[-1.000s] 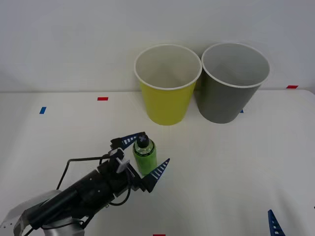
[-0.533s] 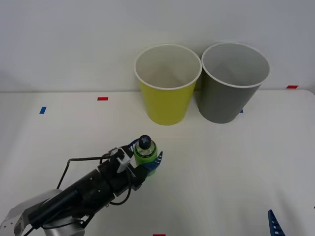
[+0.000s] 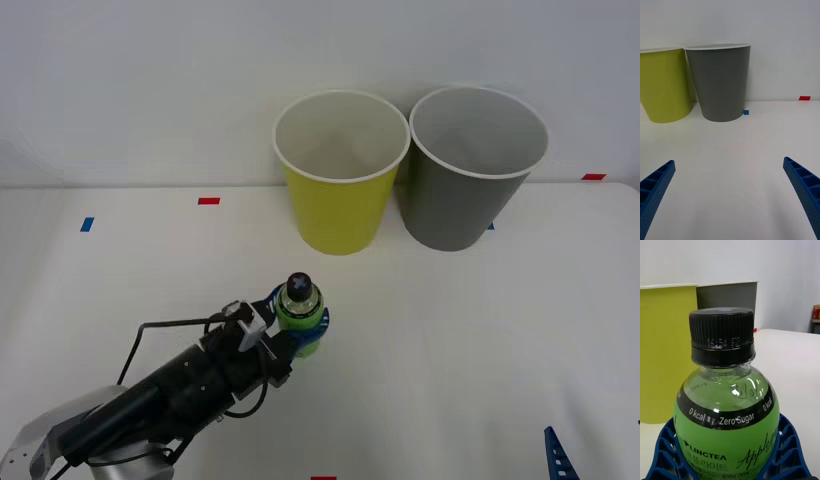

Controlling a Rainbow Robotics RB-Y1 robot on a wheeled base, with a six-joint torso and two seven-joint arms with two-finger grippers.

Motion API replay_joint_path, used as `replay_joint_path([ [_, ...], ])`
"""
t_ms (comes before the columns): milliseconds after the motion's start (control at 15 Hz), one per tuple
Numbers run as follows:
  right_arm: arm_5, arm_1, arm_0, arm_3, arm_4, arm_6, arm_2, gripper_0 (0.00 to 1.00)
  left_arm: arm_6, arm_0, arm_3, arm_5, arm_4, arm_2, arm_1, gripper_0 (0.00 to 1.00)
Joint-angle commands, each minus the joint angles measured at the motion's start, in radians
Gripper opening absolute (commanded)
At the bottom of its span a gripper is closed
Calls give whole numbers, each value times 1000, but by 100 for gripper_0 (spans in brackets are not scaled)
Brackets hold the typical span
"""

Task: Put cans in the gray bin and PET bottles in the light green bin.

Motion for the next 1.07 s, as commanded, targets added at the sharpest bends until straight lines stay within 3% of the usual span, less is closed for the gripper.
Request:
replay_joint_path([
  [67,0,0,0,0,0,0,0,100,12,1,-64,70,16,21,11,1],
  [333,0,0,0,0,0,0,0,100,36,36,-267,326,37,147,44,0],
  [600,0,0,0,0,0,0,0,100,36,174,-612,793,40,399,14,0],
  [867,0,0,0,0,0,0,0,100,31,191,-790,1030,59,563,-31,0],
  [1067,0,0,0,0,0,0,0,100,31,191,-865,1072,83,670,-94,0],
])
